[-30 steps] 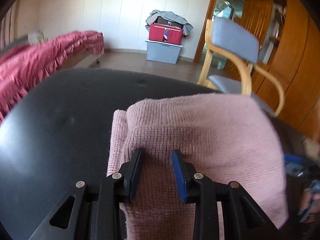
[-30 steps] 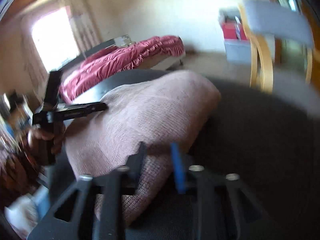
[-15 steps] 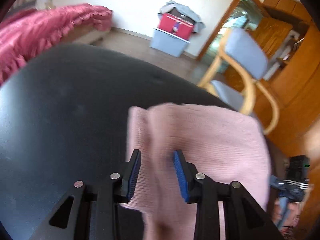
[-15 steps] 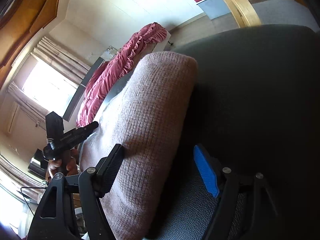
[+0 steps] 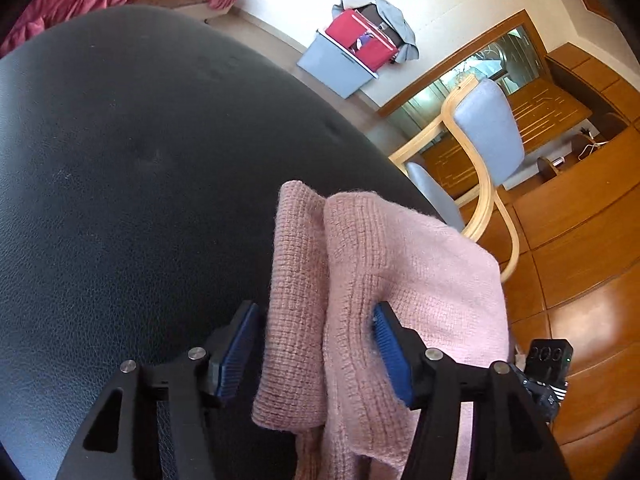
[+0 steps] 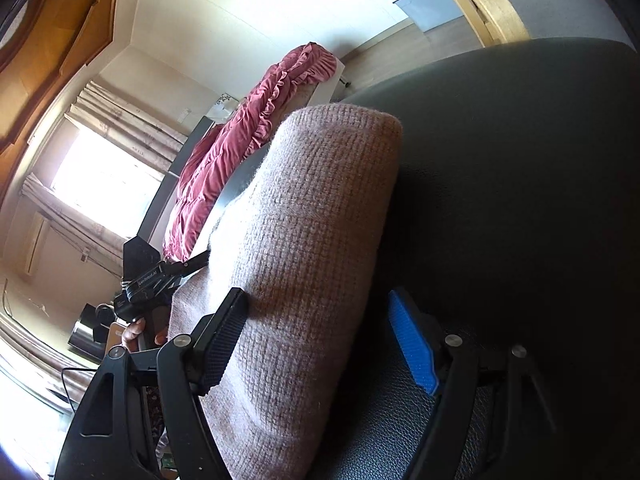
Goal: Fold clothes
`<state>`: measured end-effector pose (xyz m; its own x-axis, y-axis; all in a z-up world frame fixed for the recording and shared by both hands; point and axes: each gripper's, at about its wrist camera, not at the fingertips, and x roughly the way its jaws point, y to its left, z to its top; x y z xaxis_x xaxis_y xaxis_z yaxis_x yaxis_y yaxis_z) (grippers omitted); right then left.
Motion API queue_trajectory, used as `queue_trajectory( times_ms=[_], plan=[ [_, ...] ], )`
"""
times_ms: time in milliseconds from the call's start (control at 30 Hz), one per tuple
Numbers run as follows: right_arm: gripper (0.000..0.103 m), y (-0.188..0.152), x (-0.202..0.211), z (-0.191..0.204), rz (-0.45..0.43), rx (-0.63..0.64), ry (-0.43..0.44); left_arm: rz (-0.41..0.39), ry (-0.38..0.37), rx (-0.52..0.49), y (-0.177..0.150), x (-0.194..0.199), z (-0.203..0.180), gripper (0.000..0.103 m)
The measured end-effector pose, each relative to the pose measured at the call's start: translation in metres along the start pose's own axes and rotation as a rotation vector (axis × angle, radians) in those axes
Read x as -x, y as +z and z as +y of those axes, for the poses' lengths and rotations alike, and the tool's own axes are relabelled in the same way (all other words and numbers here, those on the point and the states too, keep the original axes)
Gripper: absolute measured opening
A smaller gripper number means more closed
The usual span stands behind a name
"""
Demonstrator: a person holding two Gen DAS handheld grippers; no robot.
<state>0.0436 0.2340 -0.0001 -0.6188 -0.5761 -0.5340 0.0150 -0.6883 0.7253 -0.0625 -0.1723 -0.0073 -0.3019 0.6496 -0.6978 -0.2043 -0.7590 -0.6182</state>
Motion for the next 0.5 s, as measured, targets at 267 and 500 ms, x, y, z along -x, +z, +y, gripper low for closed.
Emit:
queue_trajectory(
  times_ms=[267,500],
  plan=[
    [0.076,0.005,-0.013,0.001,0.043,0.008,0.052,0.051,-0.040,0.013,0.012,-0.006,0.003,0.070],
    [0.077,0.007,-0.016,-0.001,0.072,-0.003,0.081,0.078,-0.019,-0.074,0.016,-0.015,-0.013,0.078]
  ],
)
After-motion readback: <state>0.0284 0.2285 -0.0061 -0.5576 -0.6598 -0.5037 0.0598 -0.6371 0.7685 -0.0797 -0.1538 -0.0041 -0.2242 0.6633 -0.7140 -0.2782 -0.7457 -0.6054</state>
